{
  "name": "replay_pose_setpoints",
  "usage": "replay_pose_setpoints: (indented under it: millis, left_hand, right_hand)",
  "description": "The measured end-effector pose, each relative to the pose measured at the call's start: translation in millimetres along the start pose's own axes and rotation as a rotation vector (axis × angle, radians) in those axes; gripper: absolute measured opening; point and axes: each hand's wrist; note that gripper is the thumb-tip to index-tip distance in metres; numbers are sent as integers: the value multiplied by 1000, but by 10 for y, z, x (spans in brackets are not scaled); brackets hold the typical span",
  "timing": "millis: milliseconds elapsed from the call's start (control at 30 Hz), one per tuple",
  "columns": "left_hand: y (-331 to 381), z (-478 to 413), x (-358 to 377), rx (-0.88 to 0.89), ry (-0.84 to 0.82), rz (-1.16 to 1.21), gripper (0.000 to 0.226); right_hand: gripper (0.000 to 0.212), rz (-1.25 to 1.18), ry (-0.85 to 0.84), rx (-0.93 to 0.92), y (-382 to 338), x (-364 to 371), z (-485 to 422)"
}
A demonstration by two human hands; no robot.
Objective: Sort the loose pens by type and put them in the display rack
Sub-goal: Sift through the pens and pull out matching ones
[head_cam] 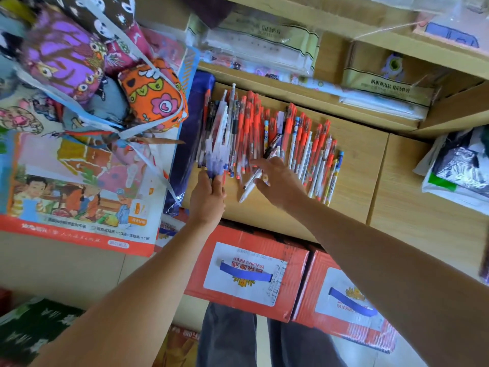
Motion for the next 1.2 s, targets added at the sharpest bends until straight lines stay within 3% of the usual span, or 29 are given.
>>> replay_pose_setpoints:
  millis: [333,500,633,733,833,1000,1200]
  left_hand:
    - [-64,-71,-37,30,-15,-3,22]
    - [10,-42,-59,-31,-60,120,21]
    - [42,-10,-147,14,-8,15,14]
    - [32,-8,-230,40,101,-50,13]
    - [0,-48,-264,22,119,-61,13]
    - [-61,-122,-254,27,49,51,23]
    - [-75,-135,-250,36,49,48,22]
  right_hand:
    - [14,1,154,55,291,-99,20]
    - [21,-24,185,86,231,-104,-40]
    - [19,-150,292,54,109,-84,-91]
    - [44,-141,240,-52,-68,-127,-176]
    - [65,42,133,-198,-257,-140,-302]
    - [65,292,4,-147,-280,-102,-381]
    - [48,237,97,-63,-136,-194,-257]
Point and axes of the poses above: each hand's wrist, its own z-axis away from the middle knuckle, its own x-axis out of the palm, y = z × x, and after that the axes turned 7 degrees about -x, right-handed
